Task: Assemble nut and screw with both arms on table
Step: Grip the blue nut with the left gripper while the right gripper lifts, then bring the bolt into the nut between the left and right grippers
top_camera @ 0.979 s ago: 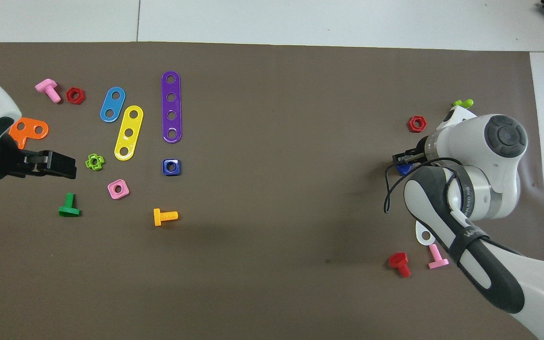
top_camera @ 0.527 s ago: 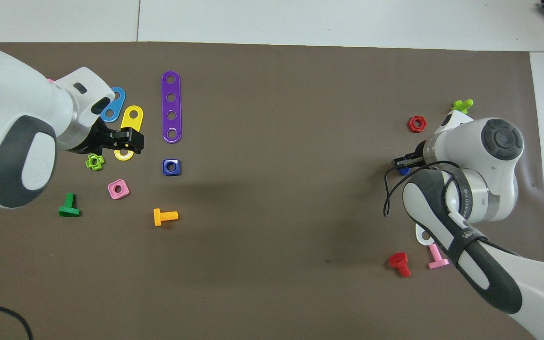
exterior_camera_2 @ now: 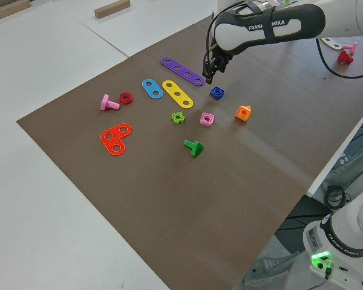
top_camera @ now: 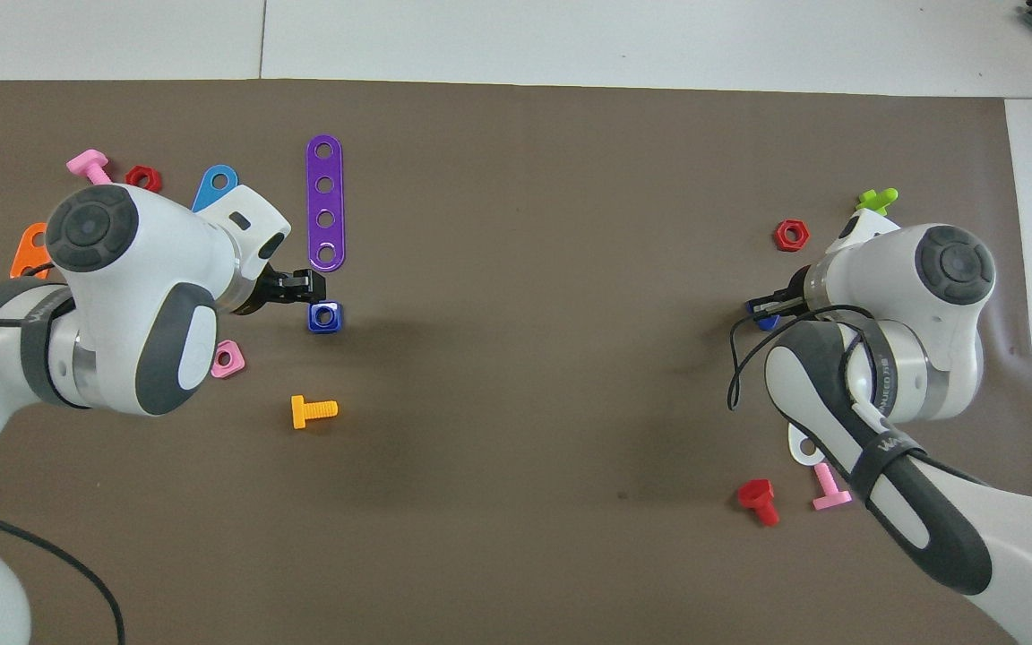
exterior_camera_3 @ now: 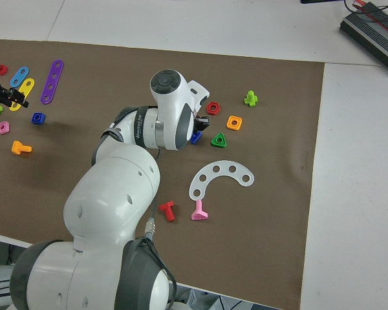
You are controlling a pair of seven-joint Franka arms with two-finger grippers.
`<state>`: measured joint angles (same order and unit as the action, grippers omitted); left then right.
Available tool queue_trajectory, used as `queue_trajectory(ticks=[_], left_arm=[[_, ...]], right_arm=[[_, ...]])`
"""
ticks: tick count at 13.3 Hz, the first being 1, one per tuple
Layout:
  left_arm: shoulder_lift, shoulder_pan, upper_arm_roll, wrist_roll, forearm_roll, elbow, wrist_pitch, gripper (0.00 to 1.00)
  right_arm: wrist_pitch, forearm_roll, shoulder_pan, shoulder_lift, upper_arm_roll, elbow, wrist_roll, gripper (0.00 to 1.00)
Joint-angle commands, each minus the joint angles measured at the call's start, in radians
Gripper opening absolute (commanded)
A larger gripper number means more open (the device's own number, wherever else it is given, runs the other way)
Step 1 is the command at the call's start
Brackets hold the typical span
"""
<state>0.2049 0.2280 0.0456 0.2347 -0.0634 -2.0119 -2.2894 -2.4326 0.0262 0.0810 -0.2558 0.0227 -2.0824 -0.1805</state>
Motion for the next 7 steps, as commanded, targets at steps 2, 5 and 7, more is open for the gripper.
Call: queue_trajectory(ticks=[2, 5, 7], left_arm=[[0.051, 0.065, -0.015, 0.049, -0.013, -0.053, -0.105, 0.72], [0.064, 0.067, -0.019, 0.041, -0.003, -0.047, -0.117, 0.71], [0.067, 0.054, -0.019, 0.035, 0.007, -0.033, -0.119, 0.71]], right_arm=[[0.09, 0.023, 0.0, 0.042, -0.029, 0.08, 0.064, 0.0], [0.239, 0.011, 0.075, 0.053, -0.029, 0.215, 0.241, 0.0], [0.259, 0.009, 0.149, 0.041, -0.03, 0.269, 0.34, 0.0]])
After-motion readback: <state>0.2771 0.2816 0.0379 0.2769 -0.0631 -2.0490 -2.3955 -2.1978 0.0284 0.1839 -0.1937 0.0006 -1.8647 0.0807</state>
